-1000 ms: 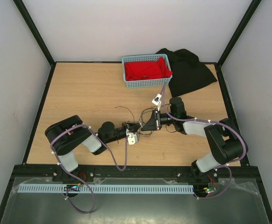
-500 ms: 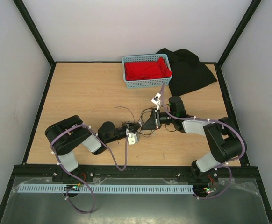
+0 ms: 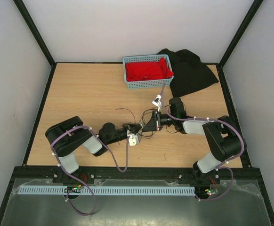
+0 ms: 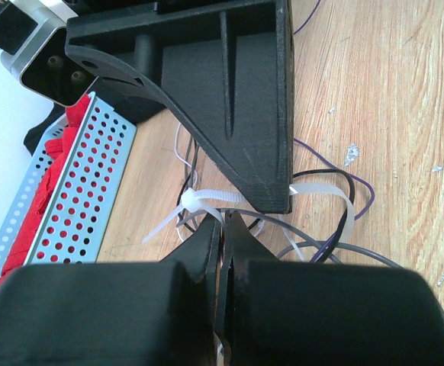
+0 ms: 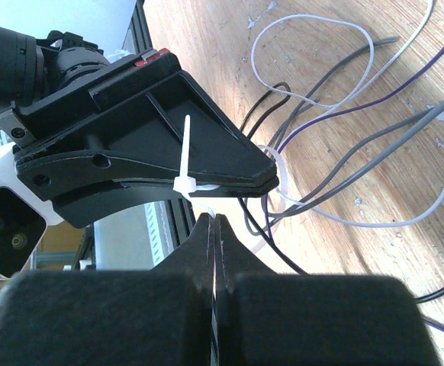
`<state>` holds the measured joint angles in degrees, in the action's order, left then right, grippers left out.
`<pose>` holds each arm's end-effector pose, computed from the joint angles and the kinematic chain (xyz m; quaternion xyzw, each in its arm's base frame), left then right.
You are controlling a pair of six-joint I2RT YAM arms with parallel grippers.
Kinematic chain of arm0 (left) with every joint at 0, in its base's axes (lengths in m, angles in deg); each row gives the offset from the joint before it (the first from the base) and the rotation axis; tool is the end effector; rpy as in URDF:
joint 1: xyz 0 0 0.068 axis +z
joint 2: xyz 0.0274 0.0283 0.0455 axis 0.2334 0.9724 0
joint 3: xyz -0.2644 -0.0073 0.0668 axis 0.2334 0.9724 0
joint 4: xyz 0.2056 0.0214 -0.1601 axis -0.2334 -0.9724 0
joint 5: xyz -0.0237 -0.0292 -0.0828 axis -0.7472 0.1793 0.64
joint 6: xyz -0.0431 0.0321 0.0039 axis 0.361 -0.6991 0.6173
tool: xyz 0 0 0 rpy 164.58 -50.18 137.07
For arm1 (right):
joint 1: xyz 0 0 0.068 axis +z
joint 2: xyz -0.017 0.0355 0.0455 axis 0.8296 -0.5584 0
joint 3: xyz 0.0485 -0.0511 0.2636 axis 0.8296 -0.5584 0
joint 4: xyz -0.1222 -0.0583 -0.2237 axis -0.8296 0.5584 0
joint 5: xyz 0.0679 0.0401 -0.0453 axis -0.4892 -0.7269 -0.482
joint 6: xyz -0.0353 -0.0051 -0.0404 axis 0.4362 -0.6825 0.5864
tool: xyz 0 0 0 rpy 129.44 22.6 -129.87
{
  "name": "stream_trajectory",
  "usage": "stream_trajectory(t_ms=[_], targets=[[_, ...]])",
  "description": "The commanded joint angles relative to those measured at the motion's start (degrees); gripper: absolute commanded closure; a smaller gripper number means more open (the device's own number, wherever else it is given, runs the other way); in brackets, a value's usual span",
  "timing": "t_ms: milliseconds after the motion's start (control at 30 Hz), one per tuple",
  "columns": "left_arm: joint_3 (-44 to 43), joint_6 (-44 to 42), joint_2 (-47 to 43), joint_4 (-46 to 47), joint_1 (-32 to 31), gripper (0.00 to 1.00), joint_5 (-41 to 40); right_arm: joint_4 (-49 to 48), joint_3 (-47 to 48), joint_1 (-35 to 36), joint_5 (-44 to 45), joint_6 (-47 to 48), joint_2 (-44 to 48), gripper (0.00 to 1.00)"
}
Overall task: Zip-tie the wires
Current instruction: Tie the cable at the center of the board.
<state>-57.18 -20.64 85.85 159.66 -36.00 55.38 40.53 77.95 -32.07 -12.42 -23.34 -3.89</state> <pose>0.1666 -0.2128 0.1414 0.5818 0.3893 -0.1500 0.6981 0.2495 0.1449 0.1615 -0.2112 0.7550 0.5892 0.1954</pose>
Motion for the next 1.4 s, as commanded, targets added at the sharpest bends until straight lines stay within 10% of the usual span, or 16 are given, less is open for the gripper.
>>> stream_trajectory(t_ms=[0, 1367], targets=[[0.47, -0.09, 0.0, 1.82, -1.13, 1.0, 2.26, -1.57, 2.16, -0.41, 1.45, -0.53, -0.48, 1.0], [-0.82, 5.51, 1.45, 1.87, 0.14, 1.0, 3.07, 4.44, 1.49, -0.47, -0.04, 4.68, 2.77, 0.84]])
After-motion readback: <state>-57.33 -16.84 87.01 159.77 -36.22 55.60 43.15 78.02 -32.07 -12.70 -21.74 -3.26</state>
